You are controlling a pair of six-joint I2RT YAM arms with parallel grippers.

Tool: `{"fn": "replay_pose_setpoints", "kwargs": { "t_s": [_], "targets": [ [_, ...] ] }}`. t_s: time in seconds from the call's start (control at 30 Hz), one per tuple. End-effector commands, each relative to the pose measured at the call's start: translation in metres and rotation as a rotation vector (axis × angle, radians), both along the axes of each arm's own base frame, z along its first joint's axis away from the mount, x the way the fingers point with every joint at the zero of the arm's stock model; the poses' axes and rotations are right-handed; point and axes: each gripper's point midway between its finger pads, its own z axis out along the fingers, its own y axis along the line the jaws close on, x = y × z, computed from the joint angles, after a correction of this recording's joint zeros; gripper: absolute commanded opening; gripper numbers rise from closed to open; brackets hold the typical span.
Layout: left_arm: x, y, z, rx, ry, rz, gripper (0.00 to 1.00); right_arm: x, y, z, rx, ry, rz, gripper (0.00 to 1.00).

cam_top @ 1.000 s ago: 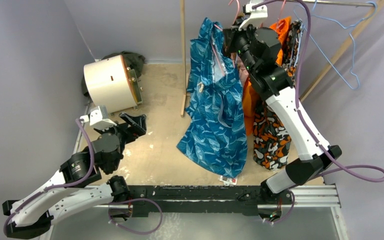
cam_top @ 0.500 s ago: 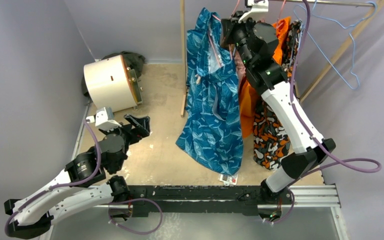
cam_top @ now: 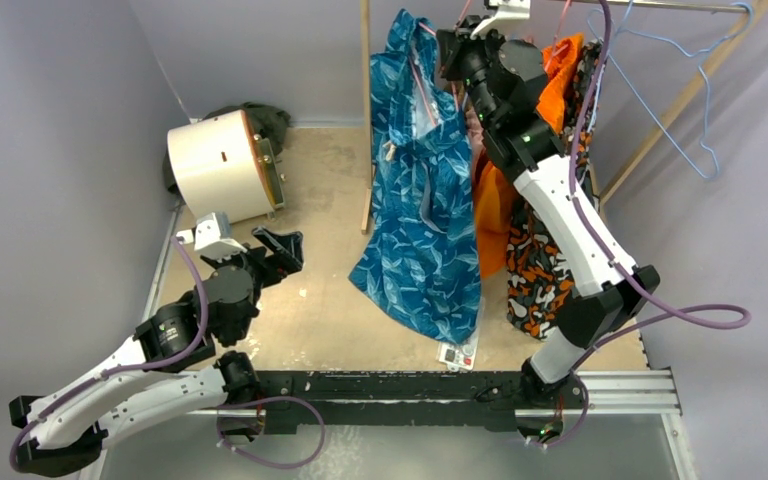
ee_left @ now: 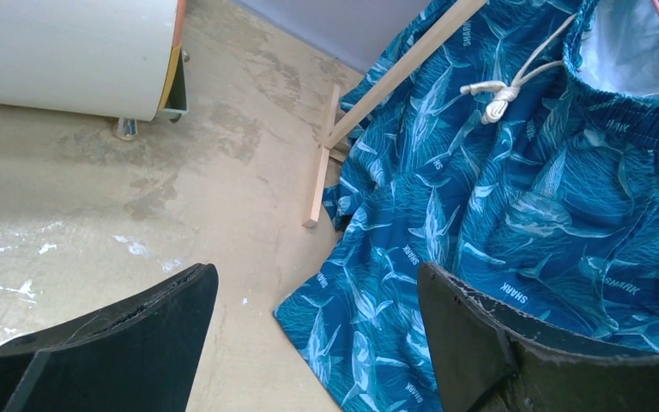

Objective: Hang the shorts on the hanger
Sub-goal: Place the hanger at the clothesline.

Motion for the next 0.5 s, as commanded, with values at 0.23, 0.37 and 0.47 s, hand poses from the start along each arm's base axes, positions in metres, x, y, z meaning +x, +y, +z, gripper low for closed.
{"fn": "replay_pose_setpoints", "kwargs": {
  "t_s": [0.23,0.37,0.47],
  "targets": [
    [0.005,-0.003,0.005,0.011,-0.023,0.010,0.86,0.007,-0.003,0.039,0.084,-0.099,0.006,0.00],
    [0.005,-0.005,0.003,0.015,-0.019,0.005,0.86,0.011,0.002,0.033,0.082,-0.083,0.022,0.00],
    [0.005,-0.005,0.002,0.013,-0.018,0.003,0.86,0.015,0.006,0.026,0.072,-0.056,0.029,0.00]
  ]
}}
